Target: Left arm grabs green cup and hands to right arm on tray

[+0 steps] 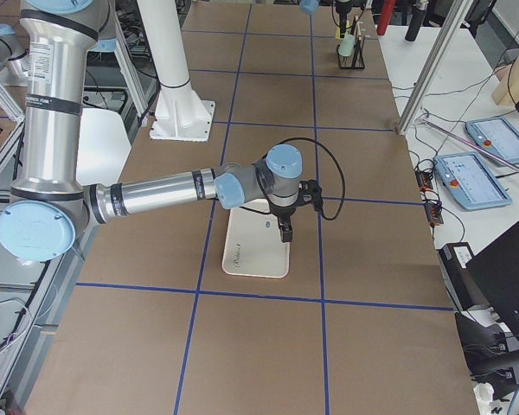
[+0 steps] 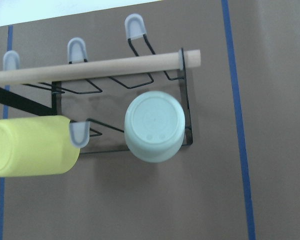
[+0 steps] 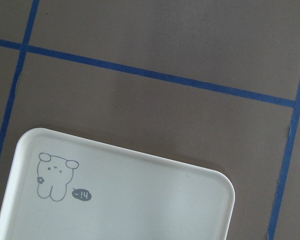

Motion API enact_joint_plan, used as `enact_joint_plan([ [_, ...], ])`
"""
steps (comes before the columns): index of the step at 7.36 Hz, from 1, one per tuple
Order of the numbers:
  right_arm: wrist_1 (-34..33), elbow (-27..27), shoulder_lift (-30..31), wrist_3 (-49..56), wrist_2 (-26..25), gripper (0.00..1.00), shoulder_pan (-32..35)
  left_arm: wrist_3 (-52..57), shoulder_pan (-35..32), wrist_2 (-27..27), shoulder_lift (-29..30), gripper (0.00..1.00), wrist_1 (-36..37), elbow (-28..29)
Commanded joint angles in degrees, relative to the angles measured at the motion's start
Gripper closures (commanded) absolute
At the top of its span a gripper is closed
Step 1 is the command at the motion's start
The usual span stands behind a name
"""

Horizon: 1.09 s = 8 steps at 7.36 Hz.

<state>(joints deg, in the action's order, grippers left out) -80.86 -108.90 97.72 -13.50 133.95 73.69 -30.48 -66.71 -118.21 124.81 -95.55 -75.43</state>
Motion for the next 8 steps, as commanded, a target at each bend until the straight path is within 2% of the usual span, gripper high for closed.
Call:
enact_joint_plan([
  [1,0.0,0.0,-0.1,-0.1,0.0,0.00,-0.4,0.0,0.0,0.0,1.0,0.03,-1.8,4.3],
  [3,0.0,0.0,-0.1,-0.1,0.0,0.00,-0.6,-0.4,0.0,0.0,4.5,0.03,-1.8,9.1],
  [8,0.0,0.1,-0.1,-0.4,0.0,0.00,-0.8,-0.7,0.1,0.0,6.0,0.06,-3.8,13.4],
])
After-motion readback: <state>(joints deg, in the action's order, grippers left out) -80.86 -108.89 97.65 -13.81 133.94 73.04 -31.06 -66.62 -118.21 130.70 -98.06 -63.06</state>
